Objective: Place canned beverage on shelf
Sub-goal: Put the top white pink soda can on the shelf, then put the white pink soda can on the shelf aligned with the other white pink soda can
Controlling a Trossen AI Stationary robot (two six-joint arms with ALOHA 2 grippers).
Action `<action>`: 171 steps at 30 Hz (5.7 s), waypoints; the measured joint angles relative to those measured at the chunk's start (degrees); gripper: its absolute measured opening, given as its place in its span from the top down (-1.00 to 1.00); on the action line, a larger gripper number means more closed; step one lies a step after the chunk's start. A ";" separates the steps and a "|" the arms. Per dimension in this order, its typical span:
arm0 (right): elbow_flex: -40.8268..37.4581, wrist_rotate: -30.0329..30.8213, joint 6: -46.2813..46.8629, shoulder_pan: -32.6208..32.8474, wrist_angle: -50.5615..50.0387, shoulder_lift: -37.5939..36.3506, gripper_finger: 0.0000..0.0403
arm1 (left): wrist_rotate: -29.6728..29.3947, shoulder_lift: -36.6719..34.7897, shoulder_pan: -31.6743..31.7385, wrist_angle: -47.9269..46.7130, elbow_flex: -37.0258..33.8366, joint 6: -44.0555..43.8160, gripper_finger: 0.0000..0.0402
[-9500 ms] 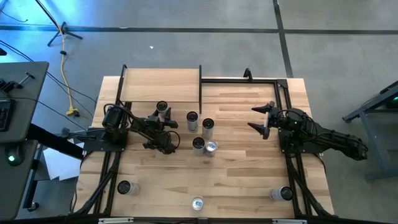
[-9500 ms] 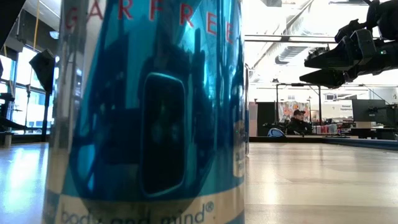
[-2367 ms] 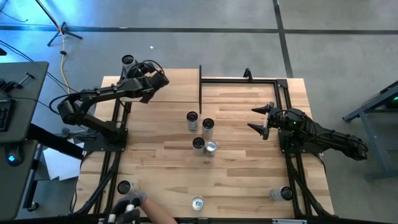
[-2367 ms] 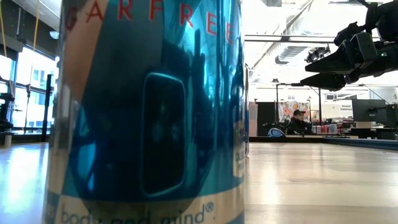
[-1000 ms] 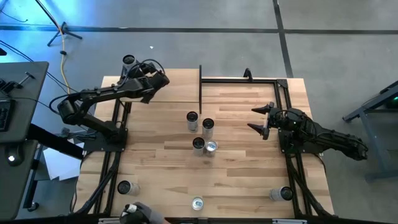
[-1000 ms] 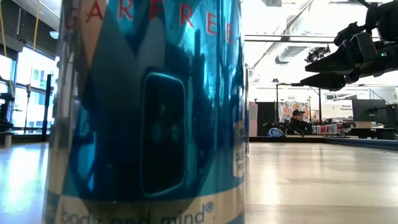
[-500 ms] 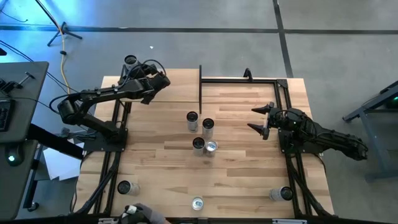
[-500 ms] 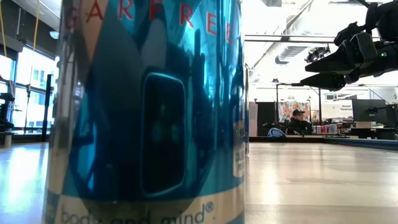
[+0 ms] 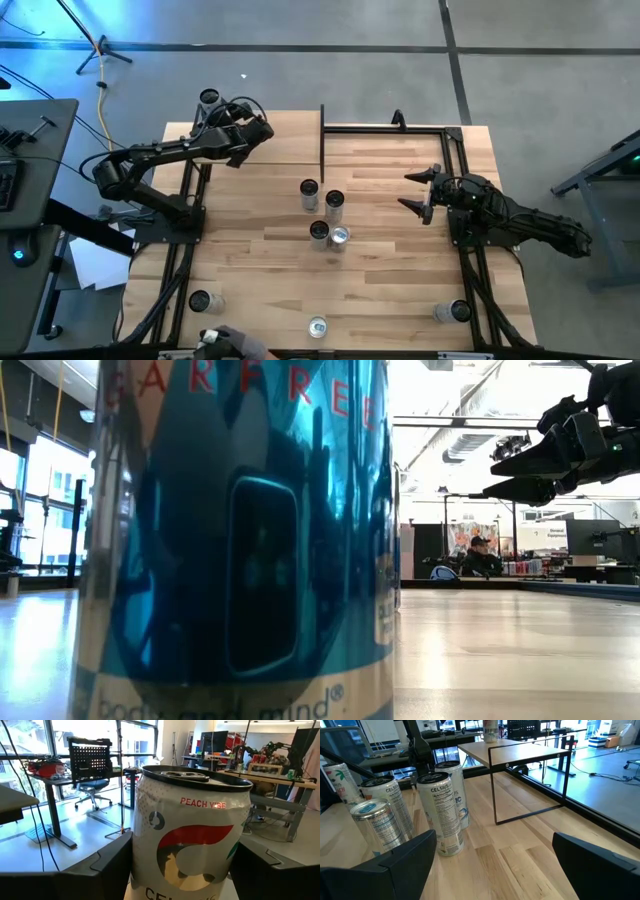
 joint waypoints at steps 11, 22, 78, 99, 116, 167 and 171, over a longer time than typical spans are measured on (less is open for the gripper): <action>0.00 -0.01 -0.01 0.01 0.00 0.00 -0.92 | 1.42 -0.11 -0.04 0.15 0.07 -0.05 -0.25; 0.00 -0.02 0.01 0.01 0.00 -0.01 -0.92 | 0.52 -0.04 0.56 1.24 0.04 -0.44 -0.25; 0.00 -0.01 -0.01 0.01 -0.17 -0.01 -0.92 | -0.11 -4.78 -10.03 -15.18 0.00 -9.53 -0.65; 0.00 0.00 -0.01 0.01 -0.37 0.01 -0.92 | 25.34 -14.38 -32.35 -35.05 0.00 -23.35 -0.65; 0.00 0.00 -0.01 0.01 -0.46 0.01 -0.92 | 67.59 -14.19 -49.03 -33.88 0.00 -35.84 -0.65; 0.00 0.00 -0.01 0.00 -1.18 0.01 -0.92 | 98.37 13.75 -85.80 -47.13 36.44 -114.09 -0.64; 0.00 0.00 0.00 0.01 -1.18 0.01 -0.92 | 98.42 14.54 -87.14 -47.48 36.44 -114.09 -0.64</action>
